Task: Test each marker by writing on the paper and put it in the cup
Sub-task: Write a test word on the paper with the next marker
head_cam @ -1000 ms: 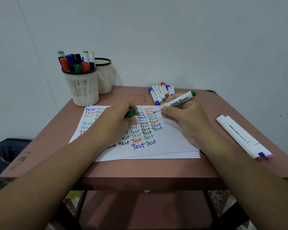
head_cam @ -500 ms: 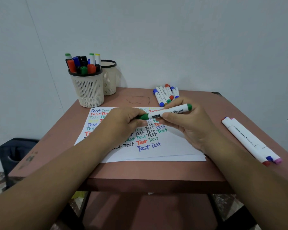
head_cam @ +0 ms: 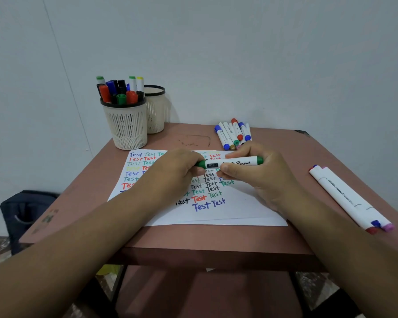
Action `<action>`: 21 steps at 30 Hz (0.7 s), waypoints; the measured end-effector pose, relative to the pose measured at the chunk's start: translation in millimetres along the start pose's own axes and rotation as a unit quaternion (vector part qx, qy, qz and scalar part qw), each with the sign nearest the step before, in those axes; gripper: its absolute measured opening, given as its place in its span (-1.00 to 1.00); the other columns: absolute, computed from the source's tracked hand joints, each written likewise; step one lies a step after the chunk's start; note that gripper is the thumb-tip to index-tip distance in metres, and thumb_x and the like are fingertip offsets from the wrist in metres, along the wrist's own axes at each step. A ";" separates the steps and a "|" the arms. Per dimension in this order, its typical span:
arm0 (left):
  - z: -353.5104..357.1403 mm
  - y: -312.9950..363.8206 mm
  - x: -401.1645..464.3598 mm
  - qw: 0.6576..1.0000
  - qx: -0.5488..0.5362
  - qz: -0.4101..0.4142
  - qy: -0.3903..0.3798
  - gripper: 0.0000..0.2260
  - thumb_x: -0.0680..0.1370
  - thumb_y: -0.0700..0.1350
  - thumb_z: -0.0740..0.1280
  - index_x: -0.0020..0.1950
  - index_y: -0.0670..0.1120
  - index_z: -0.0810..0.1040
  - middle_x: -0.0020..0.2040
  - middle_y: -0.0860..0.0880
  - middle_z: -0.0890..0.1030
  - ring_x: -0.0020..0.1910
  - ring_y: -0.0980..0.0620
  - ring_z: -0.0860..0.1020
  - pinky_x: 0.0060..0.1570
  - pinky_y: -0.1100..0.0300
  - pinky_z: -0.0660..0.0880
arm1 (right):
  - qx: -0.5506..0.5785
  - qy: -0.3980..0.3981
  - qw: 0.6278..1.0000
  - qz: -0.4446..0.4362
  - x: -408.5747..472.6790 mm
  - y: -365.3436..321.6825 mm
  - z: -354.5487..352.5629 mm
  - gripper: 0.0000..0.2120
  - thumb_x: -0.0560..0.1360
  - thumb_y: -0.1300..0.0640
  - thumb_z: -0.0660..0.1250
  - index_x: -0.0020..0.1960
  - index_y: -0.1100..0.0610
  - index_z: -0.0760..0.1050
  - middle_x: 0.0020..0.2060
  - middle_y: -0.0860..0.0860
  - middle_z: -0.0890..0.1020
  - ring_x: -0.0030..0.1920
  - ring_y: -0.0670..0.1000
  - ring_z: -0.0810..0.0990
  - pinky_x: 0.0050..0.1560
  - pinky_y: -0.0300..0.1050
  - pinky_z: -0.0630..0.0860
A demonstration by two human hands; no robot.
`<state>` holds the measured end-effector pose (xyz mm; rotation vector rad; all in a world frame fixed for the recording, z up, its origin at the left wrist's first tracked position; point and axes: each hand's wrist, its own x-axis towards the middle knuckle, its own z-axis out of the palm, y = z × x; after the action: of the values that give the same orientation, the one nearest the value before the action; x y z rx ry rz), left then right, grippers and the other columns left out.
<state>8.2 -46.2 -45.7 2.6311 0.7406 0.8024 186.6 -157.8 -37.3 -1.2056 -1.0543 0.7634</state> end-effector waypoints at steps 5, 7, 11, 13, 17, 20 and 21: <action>0.9 -0.9 0.1 1.000 0.008 -0.010 -0.007 -0.87 0.64 -0.17 0.30 -0.07 -0.14 0.58 -0.19 0.01 0.51 -0.16 0.08 0.39 -0.20 0.28 0.29 | -0.054 0.007 0.999 -0.005 0.9 1.4 0.8 -0.82 0.38 0.38 0.57 -0.08 0.33 0.61 -0.10 0.25 0.71 -0.04 0.31 0.73 -0.02 0.11 0.72; -0.1 0.2 1.5 1.000 -0.002 -0.017 0.001 -0.87 0.64 -0.16 0.30 -0.08 -0.13 0.57 -0.19 0.00 0.54 -0.17 0.09 0.40 -0.16 0.19 0.30 | -0.097 0.016 0.995 -0.021 -0.1 -1.3 0.8 -0.83 0.36 0.32 0.61 -0.10 0.23 0.67 -0.10 0.16 0.73 -0.04 0.18 0.74 -0.04 0.07 0.72; -3.5 2.9 4.4 0.999 -0.022 -0.034 0.018 -0.91 0.62 -0.10 0.35 -0.09 0.03 0.55 -0.15 0.06 0.58 -0.14 0.10 0.46 -0.11 0.18 0.39 | -0.288 0.036 0.952 -0.101 4.4 -7.1 -8.6 -0.80 0.35 0.14 0.66 -0.12 -0.08 0.71 -0.19 -0.10 0.70 -0.12 -0.16 0.65 -0.14 -0.41 0.50; -2.8 -0.8 5.1 0.997 -0.035 -0.057 0.037 -0.98 0.60 -0.05 0.38 -0.02 0.07 0.59 -0.11 0.12 0.58 -0.09 0.15 0.48 -0.07 0.18 0.42 | -0.469 0.027 0.863 -0.184 15.8 -7.8 -12.4 -0.82 0.38 0.01 0.63 -0.05 -0.10 0.72 -0.20 -0.16 0.60 -0.05 -0.10 0.51 0.02 -0.28 0.45; -1.2 -13.0 5.8 0.983 -0.072 -0.135 0.106 -0.64 0.53 0.17 0.40 0.30 0.16 0.53 0.09 0.22 0.57 0.15 0.19 0.47 0.10 0.19 0.39 | -0.623 -0.056 0.764 -0.159 44.0 -17.3 -3.6 -0.79 0.59 -0.06 0.41 0.20 -0.07 0.62 -0.10 -0.06 0.57 0.04 -0.09 0.28 0.10 0.00 0.38; -8.2 -15.4 5.5 0.953 -0.137 -0.219 0.157 -0.46 0.53 0.23 0.38 0.46 0.08 0.42 0.28 0.17 0.53 0.28 0.15 0.44 0.23 0.15 0.38 | -0.584 -0.054 0.794 -0.159 69.6 -28.1 6.9 -0.66 0.64 0.03 0.32 0.40 -0.15 0.47 -0.06 0.02 0.58 -0.02 0.01 0.49 0.04 0.08 0.55; -9.5 -16.6 5.5 0.944 -0.142 -0.246 0.166 -0.46 0.53 0.22 0.39 0.47 0.07 0.42 0.33 0.14 0.52 0.31 0.13 0.43 0.24 0.15 0.37 | -0.571 -0.047 0.803 -0.165 78.4 -31.8 12.1 -0.58 0.64 0.06 0.31 0.47 -0.18 0.39 -0.07 0.04 0.58 -0.07 0.06 0.55 0.02 0.10 0.57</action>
<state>0.0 -28.3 -42.4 1.9507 1.2052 1.1074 200.9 -89.5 12.0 -1.8949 -1.8517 -0.2038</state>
